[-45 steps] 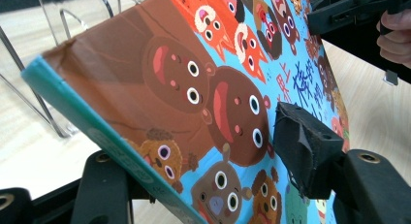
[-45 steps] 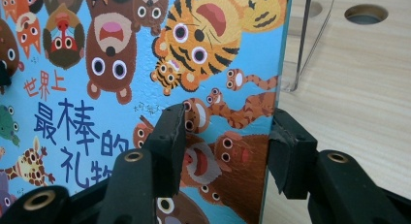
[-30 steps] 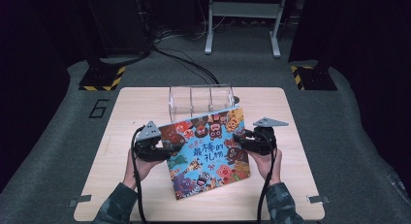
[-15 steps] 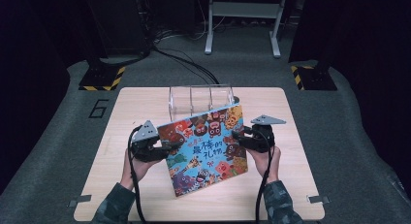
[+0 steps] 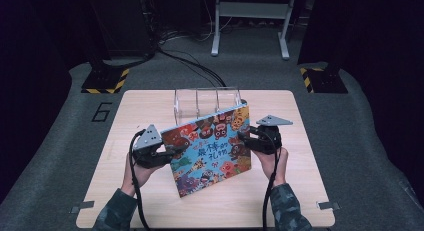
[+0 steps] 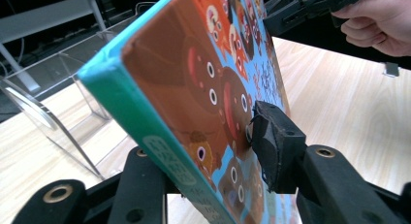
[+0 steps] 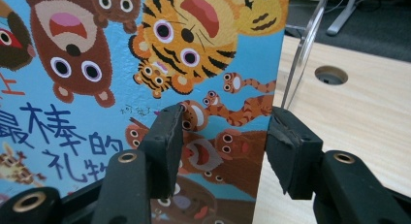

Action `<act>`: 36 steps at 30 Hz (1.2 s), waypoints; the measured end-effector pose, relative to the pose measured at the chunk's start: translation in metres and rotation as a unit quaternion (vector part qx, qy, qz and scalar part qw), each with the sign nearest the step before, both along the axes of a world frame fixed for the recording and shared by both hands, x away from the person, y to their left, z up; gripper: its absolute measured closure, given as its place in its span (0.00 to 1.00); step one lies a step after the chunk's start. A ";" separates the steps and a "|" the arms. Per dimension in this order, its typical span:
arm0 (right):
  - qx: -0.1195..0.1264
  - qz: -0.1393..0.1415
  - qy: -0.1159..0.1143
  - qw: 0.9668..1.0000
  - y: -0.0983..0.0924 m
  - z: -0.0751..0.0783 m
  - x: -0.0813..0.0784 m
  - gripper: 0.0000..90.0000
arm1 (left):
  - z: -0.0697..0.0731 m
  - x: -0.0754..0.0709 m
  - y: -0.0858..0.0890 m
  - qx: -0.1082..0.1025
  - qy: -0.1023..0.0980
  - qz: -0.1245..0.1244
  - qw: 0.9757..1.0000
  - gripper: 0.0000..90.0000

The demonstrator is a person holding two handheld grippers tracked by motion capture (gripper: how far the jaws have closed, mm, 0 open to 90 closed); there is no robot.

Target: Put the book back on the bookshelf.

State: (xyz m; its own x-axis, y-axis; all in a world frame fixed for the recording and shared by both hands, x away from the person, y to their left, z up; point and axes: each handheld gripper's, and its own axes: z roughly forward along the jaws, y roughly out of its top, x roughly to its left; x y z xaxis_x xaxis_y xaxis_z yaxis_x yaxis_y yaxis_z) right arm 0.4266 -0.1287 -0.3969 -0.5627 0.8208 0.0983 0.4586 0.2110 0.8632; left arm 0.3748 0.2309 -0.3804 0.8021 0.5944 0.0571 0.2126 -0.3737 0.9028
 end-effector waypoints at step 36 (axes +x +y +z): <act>0.026 0.040 -0.028 0.998 0.000 0.012 -0.002 0.35 | 0.012 0.002 0.011 -0.017 0.015 -0.061 0.998 0.81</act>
